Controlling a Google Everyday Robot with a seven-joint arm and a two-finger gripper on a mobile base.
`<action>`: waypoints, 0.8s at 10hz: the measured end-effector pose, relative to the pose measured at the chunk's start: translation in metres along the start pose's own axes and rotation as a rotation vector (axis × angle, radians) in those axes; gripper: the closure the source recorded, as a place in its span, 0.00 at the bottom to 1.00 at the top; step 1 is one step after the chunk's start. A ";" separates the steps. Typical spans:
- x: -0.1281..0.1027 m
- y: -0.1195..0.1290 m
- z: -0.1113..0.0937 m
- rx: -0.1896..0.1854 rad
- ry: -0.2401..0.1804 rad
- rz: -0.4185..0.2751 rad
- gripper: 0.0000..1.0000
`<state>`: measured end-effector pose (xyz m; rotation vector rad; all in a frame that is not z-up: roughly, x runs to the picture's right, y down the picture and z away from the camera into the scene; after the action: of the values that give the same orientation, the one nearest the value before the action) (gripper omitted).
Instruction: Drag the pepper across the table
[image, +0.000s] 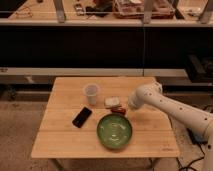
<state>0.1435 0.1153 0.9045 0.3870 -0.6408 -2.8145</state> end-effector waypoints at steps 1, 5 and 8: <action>0.001 -0.006 0.001 0.025 0.012 -0.012 0.20; 0.010 -0.012 0.001 0.062 0.048 -0.043 0.20; 0.008 -0.012 0.010 0.068 0.007 -0.062 0.20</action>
<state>0.1311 0.1272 0.9062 0.4370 -0.7370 -2.8544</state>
